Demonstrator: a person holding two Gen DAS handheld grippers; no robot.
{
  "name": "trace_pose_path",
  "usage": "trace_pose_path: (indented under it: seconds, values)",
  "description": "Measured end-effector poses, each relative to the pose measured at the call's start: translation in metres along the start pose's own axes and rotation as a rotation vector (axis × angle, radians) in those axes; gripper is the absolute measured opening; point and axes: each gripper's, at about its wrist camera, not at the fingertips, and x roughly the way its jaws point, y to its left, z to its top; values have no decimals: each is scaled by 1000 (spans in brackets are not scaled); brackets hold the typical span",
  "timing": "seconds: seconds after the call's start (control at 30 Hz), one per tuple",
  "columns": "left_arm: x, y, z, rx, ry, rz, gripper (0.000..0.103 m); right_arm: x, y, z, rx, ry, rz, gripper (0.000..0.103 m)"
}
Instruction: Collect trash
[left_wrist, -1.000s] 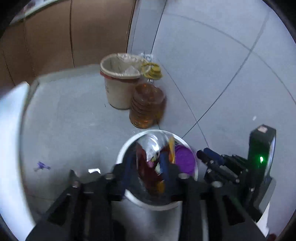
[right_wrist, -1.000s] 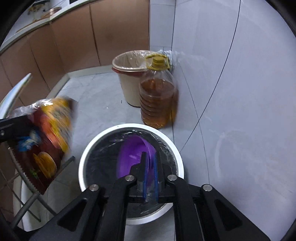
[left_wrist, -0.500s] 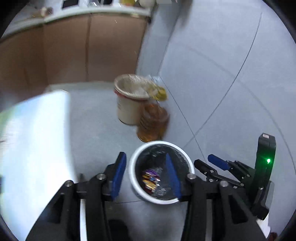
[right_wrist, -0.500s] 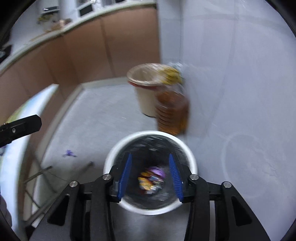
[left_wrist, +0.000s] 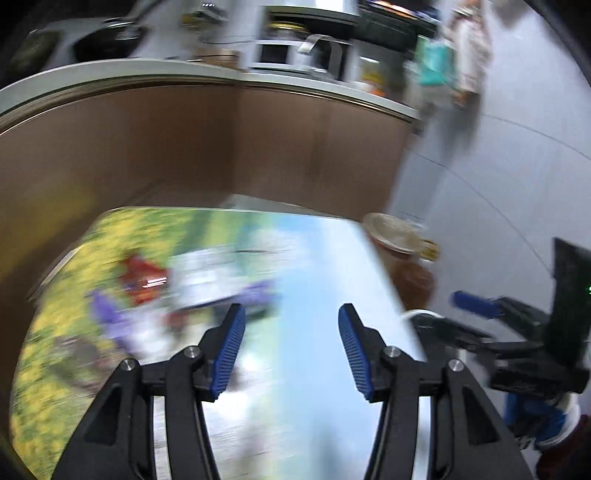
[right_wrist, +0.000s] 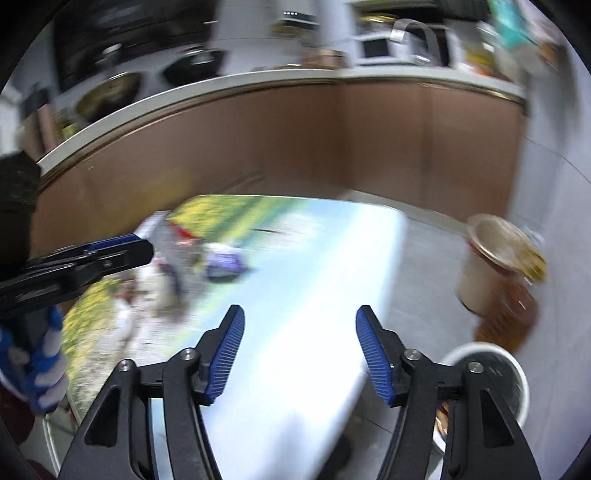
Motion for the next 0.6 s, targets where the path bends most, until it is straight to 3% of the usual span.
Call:
trace_pose_path:
  seconds: [0.13,0.3,0.43,0.6]
  values:
    - [-18,81,-21,-118,13,130,55,13,52,13,-100,0,69,80]
    - [-11,143,-42,-274,60,210,56,47,102,25,-193,-6,98,95]
    - [9,173,-48,-401,95,216,56,75,133,40,-234,-31,75,99]
    - [26,205,-53,-528,130,207,56,108,140,50,-216,-19,42,98]
